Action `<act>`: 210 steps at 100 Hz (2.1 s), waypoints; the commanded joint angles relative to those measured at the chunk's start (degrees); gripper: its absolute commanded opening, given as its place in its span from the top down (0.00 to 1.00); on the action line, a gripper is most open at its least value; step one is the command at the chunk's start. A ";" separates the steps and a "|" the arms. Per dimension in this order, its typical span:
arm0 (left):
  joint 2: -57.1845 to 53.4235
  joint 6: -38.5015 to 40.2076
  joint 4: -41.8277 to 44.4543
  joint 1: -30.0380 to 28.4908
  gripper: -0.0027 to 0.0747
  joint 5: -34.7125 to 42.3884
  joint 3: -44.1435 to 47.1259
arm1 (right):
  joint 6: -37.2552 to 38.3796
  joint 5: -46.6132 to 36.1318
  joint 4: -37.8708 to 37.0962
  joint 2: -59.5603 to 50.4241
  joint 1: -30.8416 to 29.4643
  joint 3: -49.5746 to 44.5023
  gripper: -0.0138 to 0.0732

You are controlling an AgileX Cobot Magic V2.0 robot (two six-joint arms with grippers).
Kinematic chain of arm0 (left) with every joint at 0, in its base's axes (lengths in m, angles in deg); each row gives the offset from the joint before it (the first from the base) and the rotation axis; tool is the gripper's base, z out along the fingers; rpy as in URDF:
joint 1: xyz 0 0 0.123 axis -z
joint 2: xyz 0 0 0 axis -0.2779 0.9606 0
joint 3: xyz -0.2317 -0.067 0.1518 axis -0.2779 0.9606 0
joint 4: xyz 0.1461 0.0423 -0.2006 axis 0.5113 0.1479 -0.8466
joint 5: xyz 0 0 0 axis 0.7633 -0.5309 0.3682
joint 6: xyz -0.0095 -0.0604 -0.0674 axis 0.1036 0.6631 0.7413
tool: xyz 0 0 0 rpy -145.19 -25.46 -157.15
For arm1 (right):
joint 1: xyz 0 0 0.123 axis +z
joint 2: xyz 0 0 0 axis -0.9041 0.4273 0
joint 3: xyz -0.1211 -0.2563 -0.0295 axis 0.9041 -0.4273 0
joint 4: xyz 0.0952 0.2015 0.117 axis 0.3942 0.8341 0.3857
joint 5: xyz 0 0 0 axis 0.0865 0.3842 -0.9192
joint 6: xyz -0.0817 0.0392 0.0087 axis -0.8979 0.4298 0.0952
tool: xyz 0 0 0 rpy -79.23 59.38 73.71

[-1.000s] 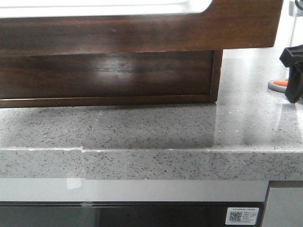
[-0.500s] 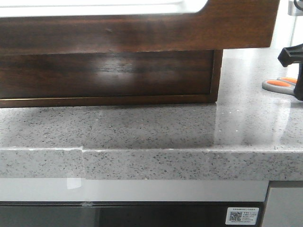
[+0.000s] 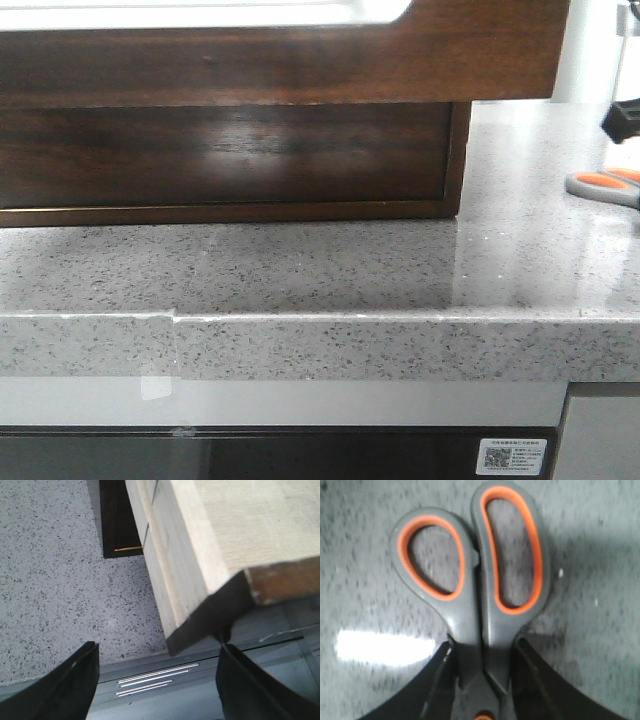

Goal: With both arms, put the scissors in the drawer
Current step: 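Lower the right gripper onto the grey-orange scissors and grasp near the pivot, then lift the scissors with the right gripper and carry them over the open drawer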

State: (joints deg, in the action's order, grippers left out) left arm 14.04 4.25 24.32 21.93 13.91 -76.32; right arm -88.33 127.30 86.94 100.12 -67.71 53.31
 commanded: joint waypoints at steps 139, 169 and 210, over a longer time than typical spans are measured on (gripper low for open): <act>0.44 0.73 -0.86 0.08 0.37 3.40 -2.11 | -0.22 17.92 -0.97 -2.54 -0.36 0.42 0.53; 0.44 0.73 -0.86 0.08 0.37 3.40 -2.11 | -0.22 20.65 -0.97 -2.54 -0.36 0.42 0.69; 0.44 0.73 -0.86 0.08 0.37 3.40 -2.11 | -0.22 19.31 -0.97 -4.73 -0.36 1.76 0.85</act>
State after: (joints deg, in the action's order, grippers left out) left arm 14.04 4.37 24.64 21.93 13.70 -76.32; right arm -88.21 144.12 86.24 97.57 -67.90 53.78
